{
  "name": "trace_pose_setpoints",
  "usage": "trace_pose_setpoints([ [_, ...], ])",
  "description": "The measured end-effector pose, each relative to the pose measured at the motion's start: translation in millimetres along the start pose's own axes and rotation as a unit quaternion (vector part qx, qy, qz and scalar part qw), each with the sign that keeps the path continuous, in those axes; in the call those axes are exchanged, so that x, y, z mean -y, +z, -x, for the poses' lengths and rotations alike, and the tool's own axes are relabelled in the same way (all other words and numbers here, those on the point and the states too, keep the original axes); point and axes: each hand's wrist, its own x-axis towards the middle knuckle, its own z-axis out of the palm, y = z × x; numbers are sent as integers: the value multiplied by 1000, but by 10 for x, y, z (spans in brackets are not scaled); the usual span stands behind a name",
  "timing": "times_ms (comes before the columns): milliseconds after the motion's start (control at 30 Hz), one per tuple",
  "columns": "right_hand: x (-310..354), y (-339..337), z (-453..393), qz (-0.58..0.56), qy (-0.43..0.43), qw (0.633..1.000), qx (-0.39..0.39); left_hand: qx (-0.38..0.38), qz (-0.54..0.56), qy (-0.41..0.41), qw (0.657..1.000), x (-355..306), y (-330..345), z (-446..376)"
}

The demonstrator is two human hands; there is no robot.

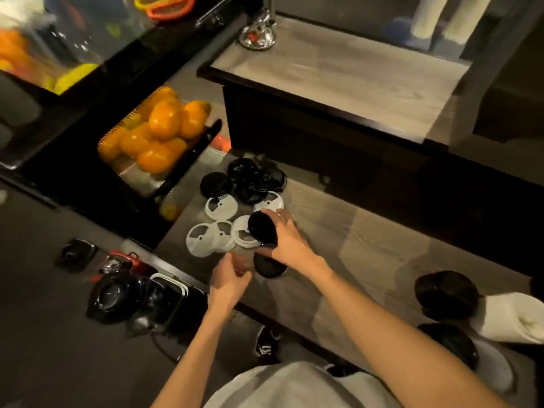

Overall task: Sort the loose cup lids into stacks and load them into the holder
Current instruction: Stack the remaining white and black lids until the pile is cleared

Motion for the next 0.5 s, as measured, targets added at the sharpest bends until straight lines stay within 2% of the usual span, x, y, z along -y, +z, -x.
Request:
trace_pose_setpoints([
  [100,61,37,-275,15,31,999,-10,28,-26,0,999,34,119,-50],
  [300,65,57,-389,10,85,995,-42,34,48,10,998,-70,352,-36],
  [433,27,-105,-263,-75,118,986,-90,25,95,21,995,-155,475,-33],
  [500,-67,-226,-62,-177,130,970,-104,3,63,58,996,-143,540,-67],
])
